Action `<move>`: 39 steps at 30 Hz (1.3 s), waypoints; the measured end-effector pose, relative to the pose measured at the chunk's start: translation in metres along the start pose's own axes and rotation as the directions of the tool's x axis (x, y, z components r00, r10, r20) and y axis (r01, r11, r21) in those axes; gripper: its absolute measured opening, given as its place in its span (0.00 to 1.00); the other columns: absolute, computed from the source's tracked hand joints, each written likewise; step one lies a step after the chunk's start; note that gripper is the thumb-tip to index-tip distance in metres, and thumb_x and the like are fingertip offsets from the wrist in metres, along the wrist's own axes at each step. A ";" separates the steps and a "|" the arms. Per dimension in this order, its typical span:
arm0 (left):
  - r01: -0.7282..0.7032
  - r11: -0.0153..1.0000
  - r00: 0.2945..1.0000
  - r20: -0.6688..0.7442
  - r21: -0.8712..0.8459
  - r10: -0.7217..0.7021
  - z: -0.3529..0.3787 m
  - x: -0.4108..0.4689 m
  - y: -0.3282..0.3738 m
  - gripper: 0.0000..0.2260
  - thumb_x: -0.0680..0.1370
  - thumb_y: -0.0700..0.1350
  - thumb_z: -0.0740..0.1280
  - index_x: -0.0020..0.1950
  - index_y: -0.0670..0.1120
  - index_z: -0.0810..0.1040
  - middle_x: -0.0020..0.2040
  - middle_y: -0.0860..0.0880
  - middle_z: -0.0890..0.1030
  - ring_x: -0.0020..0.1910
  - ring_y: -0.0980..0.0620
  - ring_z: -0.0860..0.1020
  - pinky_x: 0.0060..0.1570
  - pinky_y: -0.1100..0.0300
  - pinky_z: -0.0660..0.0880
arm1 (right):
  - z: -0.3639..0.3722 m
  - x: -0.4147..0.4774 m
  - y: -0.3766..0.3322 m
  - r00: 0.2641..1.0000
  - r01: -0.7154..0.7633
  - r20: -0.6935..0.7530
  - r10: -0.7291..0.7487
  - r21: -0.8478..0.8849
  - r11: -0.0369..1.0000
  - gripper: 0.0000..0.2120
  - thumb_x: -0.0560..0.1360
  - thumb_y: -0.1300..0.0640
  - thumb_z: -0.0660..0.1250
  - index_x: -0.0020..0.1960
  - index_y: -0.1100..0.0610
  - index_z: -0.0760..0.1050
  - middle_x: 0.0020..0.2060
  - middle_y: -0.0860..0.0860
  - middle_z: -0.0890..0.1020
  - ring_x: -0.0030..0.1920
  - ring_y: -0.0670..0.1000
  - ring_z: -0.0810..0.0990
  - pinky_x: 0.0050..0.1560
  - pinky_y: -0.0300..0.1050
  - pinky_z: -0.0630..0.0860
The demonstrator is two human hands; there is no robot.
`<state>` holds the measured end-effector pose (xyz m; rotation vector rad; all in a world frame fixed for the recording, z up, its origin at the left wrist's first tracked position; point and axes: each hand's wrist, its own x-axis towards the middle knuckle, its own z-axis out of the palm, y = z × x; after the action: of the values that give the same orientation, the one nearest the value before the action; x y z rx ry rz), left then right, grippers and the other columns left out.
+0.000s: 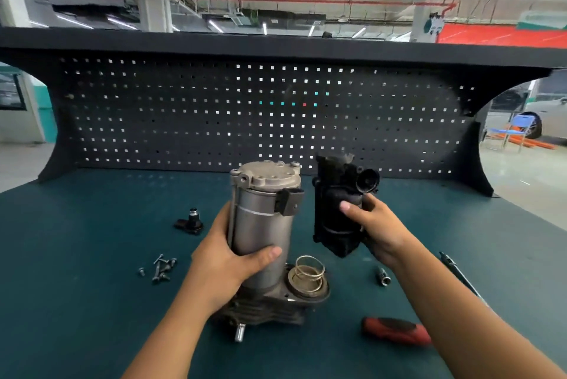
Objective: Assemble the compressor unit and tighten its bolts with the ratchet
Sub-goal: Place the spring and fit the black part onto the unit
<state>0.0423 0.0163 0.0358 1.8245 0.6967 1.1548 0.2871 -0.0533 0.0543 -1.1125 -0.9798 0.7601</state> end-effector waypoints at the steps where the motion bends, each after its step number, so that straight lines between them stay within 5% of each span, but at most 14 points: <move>1: -0.003 1.000 1.000 0.006 0.004 0.003 0.000 -0.001 0.000 0.32 0.53 0.62 0.79 0.54 0.71 0.69 0.49 0.73 0.77 0.48 0.71 0.77 0.42 0.73 0.71 | 0.002 -0.007 -0.007 0.999 -0.004 0.040 0.000 0.101 0.995 0.26 0.56 0.50 0.78 0.51 0.55 0.76 0.45 0.50 0.85 0.46 0.50 0.83 0.44 0.42 0.80; 4: -0.025 0.999 1.000 0.018 0.029 0.024 0.001 -0.001 0.000 0.33 0.54 0.62 0.78 0.54 0.73 0.67 0.50 0.73 0.77 0.48 0.71 0.76 0.43 0.71 0.71 | 0.010 -0.022 -0.022 0.993 0.015 0.111 -0.052 0.314 0.949 0.40 0.47 0.43 0.84 0.55 0.55 0.74 0.49 0.52 0.84 0.48 0.51 0.83 0.48 0.51 0.81; 8: -0.029 0.999 0.999 0.035 0.023 0.028 0.001 -0.001 -0.001 0.42 0.52 0.66 0.76 0.64 0.62 0.68 0.52 0.65 0.80 0.51 0.64 0.79 0.50 0.61 0.76 | 0.024 -0.037 -0.030 0.988 0.088 0.080 -0.129 0.390 0.917 0.38 0.49 0.43 0.83 0.54 0.54 0.75 0.47 0.51 0.85 0.47 0.51 0.84 0.45 0.49 0.82; 13: -0.030 1.000 0.998 0.057 0.005 0.030 0.000 0.001 -0.004 0.44 0.52 0.65 0.76 0.66 0.58 0.68 0.54 0.60 0.81 0.52 0.62 0.79 0.50 0.61 0.76 | 0.033 -0.046 -0.023 0.978 0.196 -0.107 -0.177 0.207 0.959 0.17 0.64 0.51 0.70 0.52 0.52 0.75 0.45 0.45 0.85 0.48 0.48 0.83 0.44 0.48 0.77; 19: -0.033 0.999 0.999 0.039 -0.004 0.033 -0.001 0.004 -0.009 0.40 0.52 0.66 0.75 0.62 0.63 0.69 0.51 0.68 0.80 0.49 0.67 0.78 0.43 0.70 0.73 | 0.055 -0.050 0.002 0.959 0.254 -0.139 -0.249 0.025 0.967 0.26 0.59 0.46 0.73 0.55 0.51 0.74 0.47 0.46 0.85 0.49 0.45 0.83 0.45 0.39 0.77; 26: -0.043 0.999 0.999 0.022 -0.001 0.043 0.000 0.005 -0.011 0.40 0.54 0.64 0.76 0.64 0.61 0.69 0.53 0.64 0.80 0.52 0.64 0.79 0.50 0.61 0.75 | 0.061 -0.052 0.005 0.947 0.294 -0.133 -0.293 -0.017 0.956 0.24 0.60 0.46 0.76 0.54 0.48 0.74 0.48 0.44 0.84 0.49 0.43 0.83 0.43 0.33 0.77; 31: -0.059 0.998 0.998 0.019 -0.014 0.060 0.000 0.003 -0.007 0.41 0.55 0.62 0.79 0.65 0.58 0.70 0.51 0.66 0.80 0.49 0.68 0.78 0.41 0.75 0.72 | 0.065 -0.058 0.007 0.934 0.298 -0.175 -0.311 -0.095 0.950 0.26 0.59 0.39 0.75 0.53 0.44 0.72 0.48 0.41 0.83 0.50 0.42 0.82 0.51 0.41 0.75; 39: -0.069 0.998 0.997 0.018 -0.002 0.069 0.002 0.000 -0.002 0.42 0.54 0.62 0.75 0.67 0.57 0.68 0.54 0.63 0.79 0.50 0.69 0.77 0.42 0.75 0.72 | 0.067 -0.061 0.007 0.922 0.282 -0.198 -0.333 -0.246 0.927 0.29 0.60 0.38 0.73 0.57 0.43 0.70 0.49 0.38 0.82 0.52 0.44 0.81 0.56 0.49 0.76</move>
<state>0.0436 0.0161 0.0338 1.8683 0.6272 1.1820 0.2013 -0.0803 0.0408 -1.1665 -1.0175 0.2610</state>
